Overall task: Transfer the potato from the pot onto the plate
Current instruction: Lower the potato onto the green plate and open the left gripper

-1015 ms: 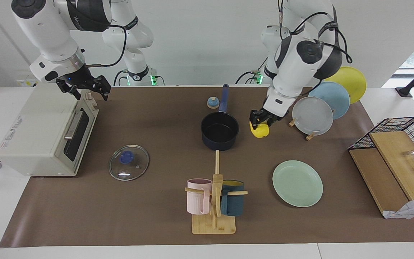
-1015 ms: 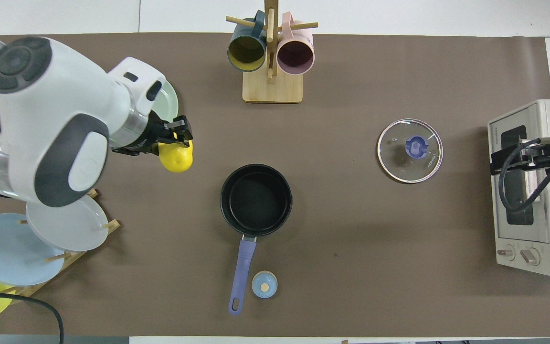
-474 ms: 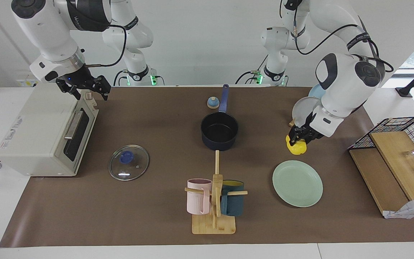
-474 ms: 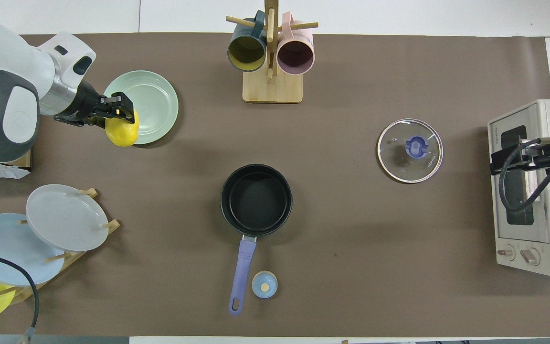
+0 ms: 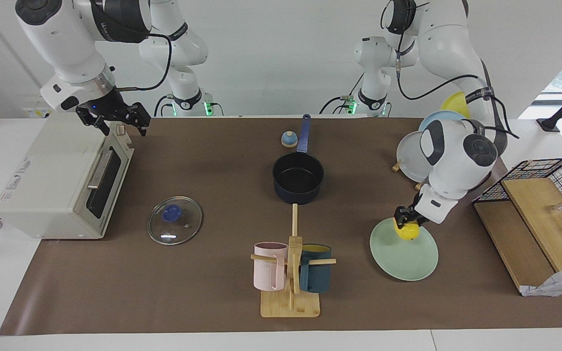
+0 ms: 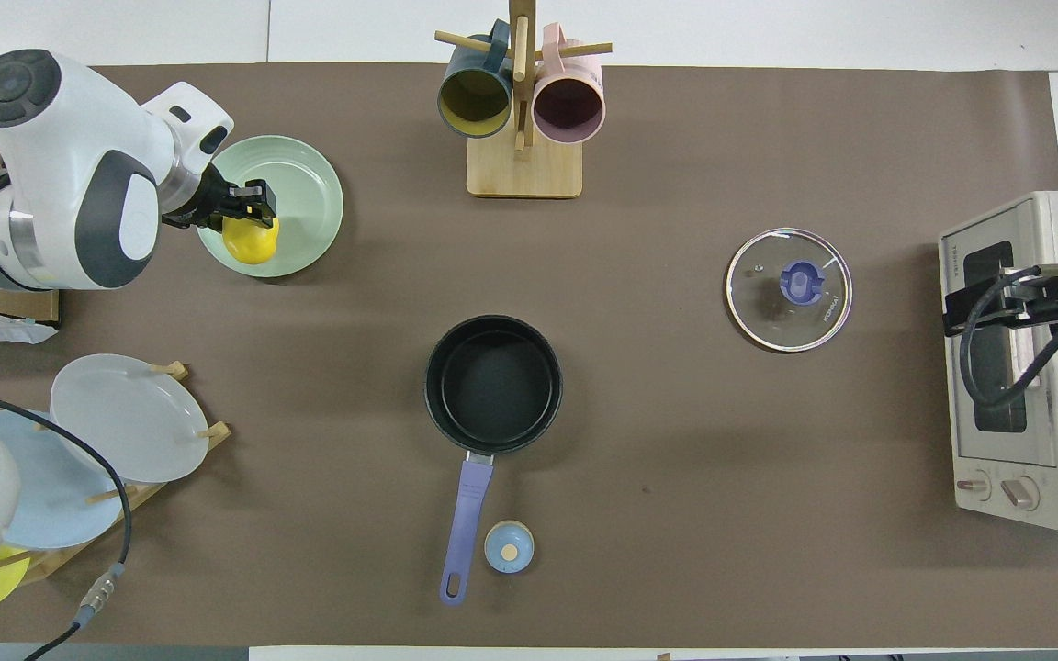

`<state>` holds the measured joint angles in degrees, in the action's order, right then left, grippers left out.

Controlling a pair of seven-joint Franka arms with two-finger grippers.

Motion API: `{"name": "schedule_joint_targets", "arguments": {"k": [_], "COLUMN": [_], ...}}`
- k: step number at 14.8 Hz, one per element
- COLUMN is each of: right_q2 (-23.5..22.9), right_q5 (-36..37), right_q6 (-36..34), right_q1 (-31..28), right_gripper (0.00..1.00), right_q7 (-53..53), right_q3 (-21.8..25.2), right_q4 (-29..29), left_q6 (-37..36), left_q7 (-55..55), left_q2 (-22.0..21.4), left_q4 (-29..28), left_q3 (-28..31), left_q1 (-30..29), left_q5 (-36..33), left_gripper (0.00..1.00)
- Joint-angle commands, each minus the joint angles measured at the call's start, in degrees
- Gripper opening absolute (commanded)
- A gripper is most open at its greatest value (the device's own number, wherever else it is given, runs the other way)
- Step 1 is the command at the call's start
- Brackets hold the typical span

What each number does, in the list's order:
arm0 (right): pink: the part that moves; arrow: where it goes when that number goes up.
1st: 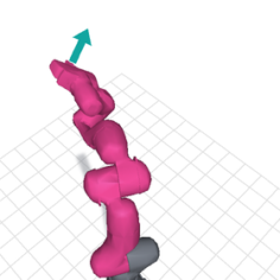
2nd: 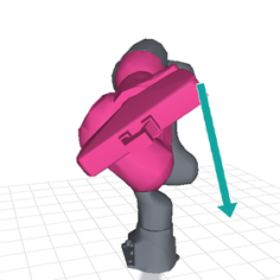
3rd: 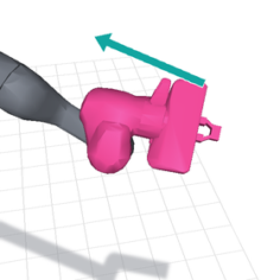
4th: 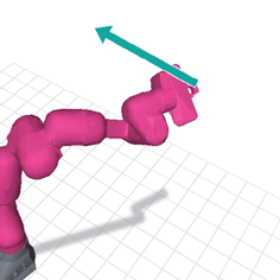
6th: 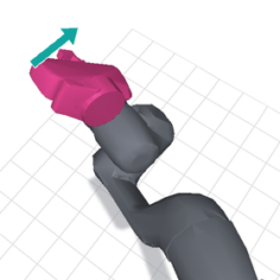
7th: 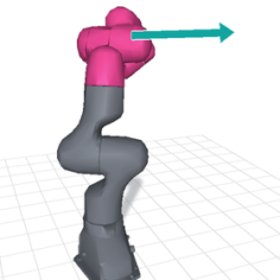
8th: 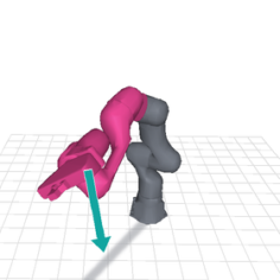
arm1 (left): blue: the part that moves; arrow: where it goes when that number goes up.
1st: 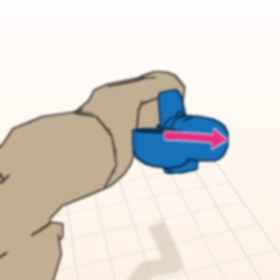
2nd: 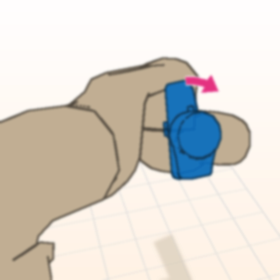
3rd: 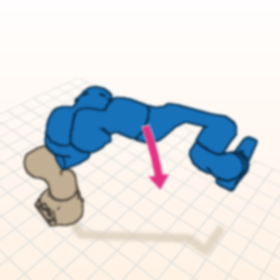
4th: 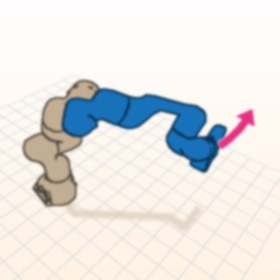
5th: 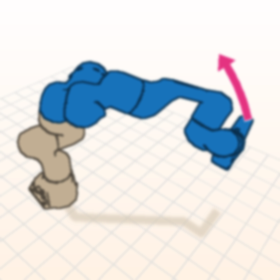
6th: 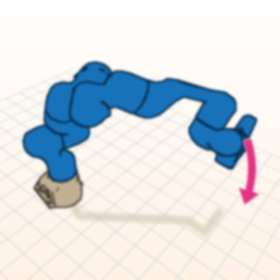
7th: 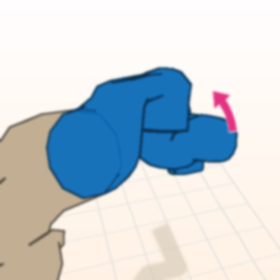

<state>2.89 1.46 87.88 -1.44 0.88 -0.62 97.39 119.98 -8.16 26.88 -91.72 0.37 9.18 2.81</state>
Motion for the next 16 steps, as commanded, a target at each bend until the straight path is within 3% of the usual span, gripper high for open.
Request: {"name": "schedule_joint_targets", "arguments": {"k": [1, 7, 8, 9, 10, 14, 16], "right_q2": [0.71, 0.71, 0.71, 0.71, 0.71, 0.71, 0.71], "right_q5": [-0.58, -0.58, -0.67, -0.59, -0.67, -0.67, -0.67], "right_q6": [0.45, 0.36, 0.45, 0.45, 0.45, 0.45, 0.45], "right_q1": [-0.76, -0.76, -0.76, -0.76, -0.76, -0.76, -0.76], "right_gripper": [1.00, 1.00, 1.00, 1.00, 1.00, 1.00, 1.00], "right_q7": [0.53, 0.44, 0.44, 0.44, 0.44, 0.53, 0.44], "right_q3": [-0.62, -0.62, -0.62, -0.62, -0.62, -0.62, -0.62], "right_q4": [0.44, 0.44, 0.44, 0.44, 0.44, 0.44, 0.44], "left_q6": [2.36, 4.91, 5.00, 5.26, 5.26, 4.65, 1.95], "left_q7": [0.95, 1.39, 2.17, 2.36, 2.36, 2.27, 1.66], "left_q2": [2.64, 2.92, 2.83, 2.83, 2.83, 2.83, 0.30], "left_q4": [1.81, -0.38, -0.39, -0.39, -0.39, 0.22, 0.57], "left_q3": [-0.46, -0.29, -0.46, -0.46, -0.46, -0.46, -0.46], "left_q1": [-0.66, 0.13, 0.04, 0.13, 0.13, -0.04, -0.48], "left_q5": [-2.01, -3.24, -3.33, -3.33, -3.33, -2.98, -2.37], "left_gripper": [0.00, 0.00, 0.04, 0.60, 1.00, 1.00, 1.00]}}
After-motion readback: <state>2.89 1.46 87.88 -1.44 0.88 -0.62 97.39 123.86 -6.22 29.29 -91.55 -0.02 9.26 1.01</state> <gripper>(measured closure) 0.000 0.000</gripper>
